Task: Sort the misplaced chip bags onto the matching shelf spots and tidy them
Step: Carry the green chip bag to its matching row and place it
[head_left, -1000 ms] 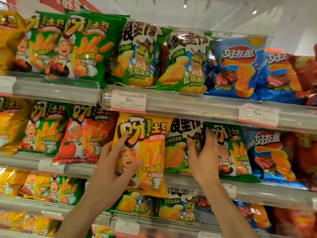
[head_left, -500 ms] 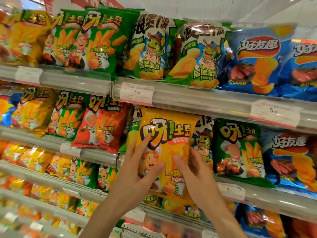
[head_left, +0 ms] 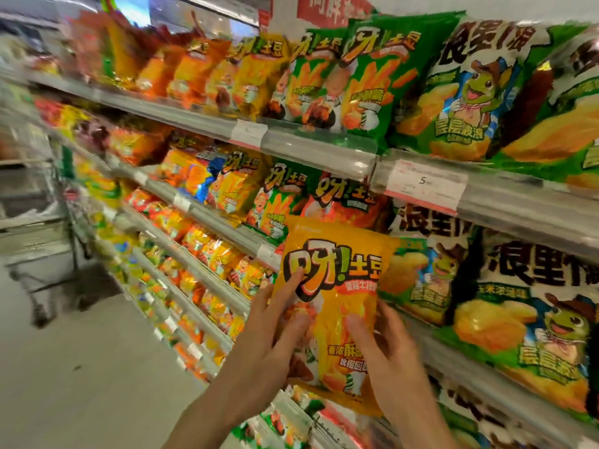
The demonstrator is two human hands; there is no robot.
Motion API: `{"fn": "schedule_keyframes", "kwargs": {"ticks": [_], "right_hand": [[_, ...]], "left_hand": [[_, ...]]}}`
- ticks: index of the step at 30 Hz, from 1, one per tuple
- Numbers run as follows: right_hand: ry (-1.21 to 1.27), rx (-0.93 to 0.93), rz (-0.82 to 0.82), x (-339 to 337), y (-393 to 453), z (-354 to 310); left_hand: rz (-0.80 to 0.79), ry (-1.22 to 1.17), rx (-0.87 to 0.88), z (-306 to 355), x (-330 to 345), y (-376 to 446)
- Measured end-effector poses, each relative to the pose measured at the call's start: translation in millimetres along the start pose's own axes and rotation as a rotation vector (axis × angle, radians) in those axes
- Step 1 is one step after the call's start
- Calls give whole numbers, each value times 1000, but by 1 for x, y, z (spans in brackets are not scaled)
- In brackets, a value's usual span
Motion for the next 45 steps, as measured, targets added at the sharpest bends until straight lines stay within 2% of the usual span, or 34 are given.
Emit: {"fn": "schedule_keyframes", "kwargs": {"ticks": [7,14,21,27,34,38,45], "right_hand": [[-57,-8,-105,140,32,-16],[16,14,-224,284,65,-27],[31,-27,-290,389,118,-31],[49,-16,-321,461,186,-29],[83,-29,-202,538,266,-47],[57,-55,-153,569,300,-52],[-7,-72,0,588,327,-52]], "left_hand": [[137,44,-4,-60,-122,38],[244,56,-52,-134,-234,85],[324,71,-68,-188,-304,139],[299,84,-40,-235,-344,215],[268,131,-21,-277,-383,323],[234,70,-2,-298,-401,366],[36,-88,27,-328,-407,429]]}}
Point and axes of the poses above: each hand's wrist, its own y-axis towards the middle knuckle, its own x-axis out of the palm, z = x × y, the point moved 3 cm from there along y, towards the middle knuckle, and after that the axes turned 7 degrees about z, right-handed, at the moved point
